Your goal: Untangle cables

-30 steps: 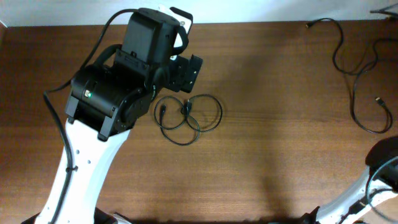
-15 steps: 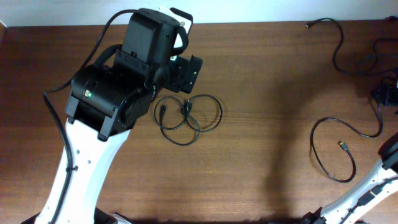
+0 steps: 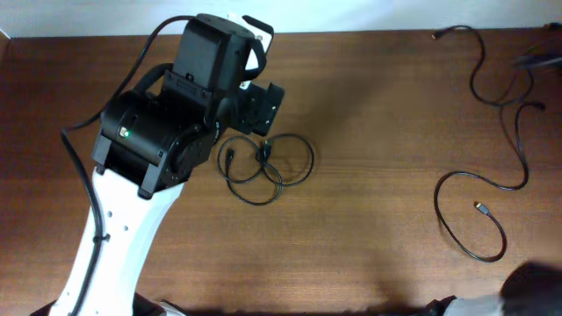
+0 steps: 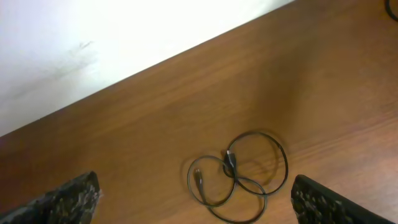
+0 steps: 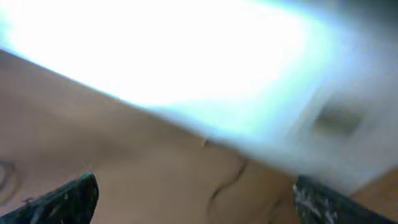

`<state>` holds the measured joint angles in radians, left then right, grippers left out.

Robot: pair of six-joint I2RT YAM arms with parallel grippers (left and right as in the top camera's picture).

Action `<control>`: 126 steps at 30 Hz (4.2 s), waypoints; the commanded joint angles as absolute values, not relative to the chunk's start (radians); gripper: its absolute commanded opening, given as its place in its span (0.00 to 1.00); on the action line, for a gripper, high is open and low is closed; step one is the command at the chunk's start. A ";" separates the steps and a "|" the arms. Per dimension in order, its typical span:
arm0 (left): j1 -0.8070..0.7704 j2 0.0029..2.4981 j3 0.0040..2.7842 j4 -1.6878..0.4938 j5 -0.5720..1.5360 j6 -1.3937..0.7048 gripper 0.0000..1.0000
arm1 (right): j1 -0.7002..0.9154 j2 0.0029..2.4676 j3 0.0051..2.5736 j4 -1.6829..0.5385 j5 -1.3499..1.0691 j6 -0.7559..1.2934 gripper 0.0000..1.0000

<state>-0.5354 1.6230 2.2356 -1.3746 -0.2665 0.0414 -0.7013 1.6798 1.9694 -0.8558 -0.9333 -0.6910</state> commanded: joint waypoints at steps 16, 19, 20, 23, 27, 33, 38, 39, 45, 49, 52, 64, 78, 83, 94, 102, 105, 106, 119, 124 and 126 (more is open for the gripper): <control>-0.529 1.604 2.237 -1.458 -0.253 0.057 0.99 | -0.261 1.242 0.882 -0.612 0.302 0.798 0.99; -0.529 1.604 2.237 -1.457 -0.224 0.057 0.99 | -0.261 1.265 0.720 -0.607 0.300 1.322 0.99; -0.529 1.604 2.237 -1.457 -0.224 0.057 0.99 | -0.261 1.279 0.685 -0.639 0.300 1.405 0.98; -0.529 1.604 2.237 -1.457 -0.224 0.057 0.99 | -0.261 1.331 0.649 -0.715 0.294 1.531 0.99; -0.529 1.604 2.237 -1.491 -0.224 0.057 0.99 | -0.261 1.401 0.649 -0.730 0.328 1.506 0.99; -0.529 1.604 2.237 -1.517 -0.224 0.057 0.99 | -0.261 1.486 0.649 -0.729 0.327 1.554 0.04; -0.529 1.604 2.237 -1.542 -0.224 0.057 0.99 | -0.263 1.486 0.725 -0.508 0.586 1.131 0.04; -0.529 1.604 2.237 -1.547 -0.224 0.057 0.99 | -0.263 1.486 0.758 -0.374 0.608 0.833 0.04; -0.529 1.604 2.237 -1.570 -0.224 0.057 0.99 | -0.432 1.509 0.788 0.432 0.435 0.157 0.04; -0.529 1.604 2.237 -1.553 -0.224 0.057 0.99 | -0.612 1.712 0.907 0.575 0.059 -0.211 0.04; -0.529 1.604 2.237 -1.554 -0.224 0.057 0.99 | -0.649 1.981 1.176 0.400 0.010 -0.241 0.04; -0.529 1.604 2.237 -1.530 -0.186 0.057 0.99 | -0.810 2.193 1.375 0.265 0.080 -0.287 0.99; -0.518 1.604 2.238 -1.212 -0.250 0.052 0.99 | -0.083 1.675 1.377 -0.281 -0.599 -0.064 0.99; -0.383 1.604 2.238 -1.156 -0.319 0.011 0.99 | 0.193 1.676 1.375 -0.485 -0.599 -0.206 0.99; -0.232 1.604 2.238 -1.192 -0.318 0.012 0.99 | 0.556 1.914 1.373 -0.545 -0.592 -0.311 0.99; -0.220 1.604 2.238 -1.255 -0.318 0.015 0.99 | 0.644 2.006 1.353 -0.546 -0.473 -0.374 0.97; -0.220 1.604 2.238 -1.261 -0.318 0.015 0.99 | 0.637 2.005 1.357 -0.509 -0.455 -0.396 0.97; -0.220 1.604 2.238 -1.263 -0.319 0.015 0.99 | 0.633 2.004 1.376 -0.514 -0.455 -0.387 0.97; -0.220 1.604 2.238 -1.303 -0.319 0.016 0.99 | 0.582 2.057 1.436 -0.560 -0.429 -0.389 0.91; -0.220 1.604 2.238 -1.303 -0.319 0.016 0.99 | 0.581 2.087 1.435 -0.543 -0.429 -0.389 0.04; -0.220 1.604 2.238 -1.304 -0.319 0.016 0.99 | 0.580 2.063 1.469 -0.564 -0.432 -0.389 0.04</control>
<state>-0.2268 1.6203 2.2333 -1.2999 -0.3077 0.0257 0.5838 2.0815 1.4235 -0.5457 -0.4301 -0.3893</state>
